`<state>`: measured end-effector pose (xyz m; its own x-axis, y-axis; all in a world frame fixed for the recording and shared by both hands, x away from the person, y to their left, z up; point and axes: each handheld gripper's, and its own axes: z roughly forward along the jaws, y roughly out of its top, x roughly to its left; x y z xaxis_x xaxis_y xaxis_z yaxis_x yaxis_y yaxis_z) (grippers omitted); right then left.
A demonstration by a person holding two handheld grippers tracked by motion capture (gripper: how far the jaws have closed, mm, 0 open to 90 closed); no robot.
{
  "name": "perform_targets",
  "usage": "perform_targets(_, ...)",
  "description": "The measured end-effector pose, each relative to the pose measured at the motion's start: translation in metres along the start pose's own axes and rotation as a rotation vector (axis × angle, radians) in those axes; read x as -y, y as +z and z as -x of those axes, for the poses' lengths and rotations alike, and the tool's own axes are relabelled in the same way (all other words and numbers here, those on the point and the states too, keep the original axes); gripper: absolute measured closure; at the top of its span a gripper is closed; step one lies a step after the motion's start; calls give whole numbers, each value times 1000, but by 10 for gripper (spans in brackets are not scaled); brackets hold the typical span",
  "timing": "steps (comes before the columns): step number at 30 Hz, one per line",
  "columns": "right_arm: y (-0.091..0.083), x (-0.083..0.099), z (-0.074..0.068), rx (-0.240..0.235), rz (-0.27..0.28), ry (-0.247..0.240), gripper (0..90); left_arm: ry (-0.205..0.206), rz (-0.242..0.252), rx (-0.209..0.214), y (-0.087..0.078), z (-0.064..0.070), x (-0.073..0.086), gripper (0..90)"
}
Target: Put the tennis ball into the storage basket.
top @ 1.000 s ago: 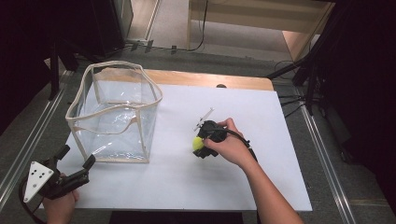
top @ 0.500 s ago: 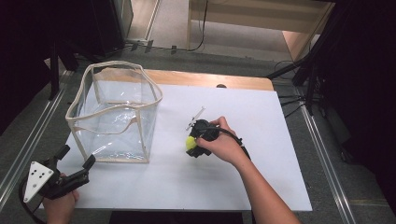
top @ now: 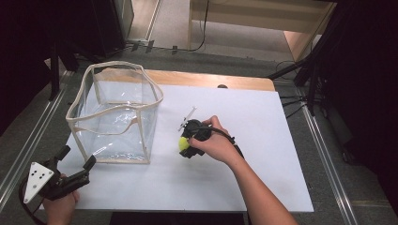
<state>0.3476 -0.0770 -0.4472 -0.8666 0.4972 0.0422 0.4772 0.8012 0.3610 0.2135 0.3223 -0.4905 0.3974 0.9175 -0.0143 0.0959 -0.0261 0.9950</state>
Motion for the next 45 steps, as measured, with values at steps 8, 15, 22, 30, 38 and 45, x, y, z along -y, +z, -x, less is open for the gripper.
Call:
perform_targets(8, 5, -13, -5, -7, -4, -33, 234, 0, 1, 1, 0, 0, 0, 100)
perform_targets(15, 7, -25, -10, -13, 2, -50, 234, 1, 1, 1, 0, 0, 0, 99)
perform_targets(22, 9, -37, -15, -27, 12, -81, 234, 0, 1, 1, 0, 0, 0, 99)
perform_targets(30, 8, -46, -21, -38, 13, -101, 234, -2, 2, 2, 0, 0, 0, 99)
perform_targets(38, 1, -55, -23, -41, 26, -115, 234, -5, 1, 2, 0, 0, 0, 99)
perform_targets(45, -9, -61, -23, -39, 39, -126, 234, -3, 0, 2, 0, 0, 0, 100)
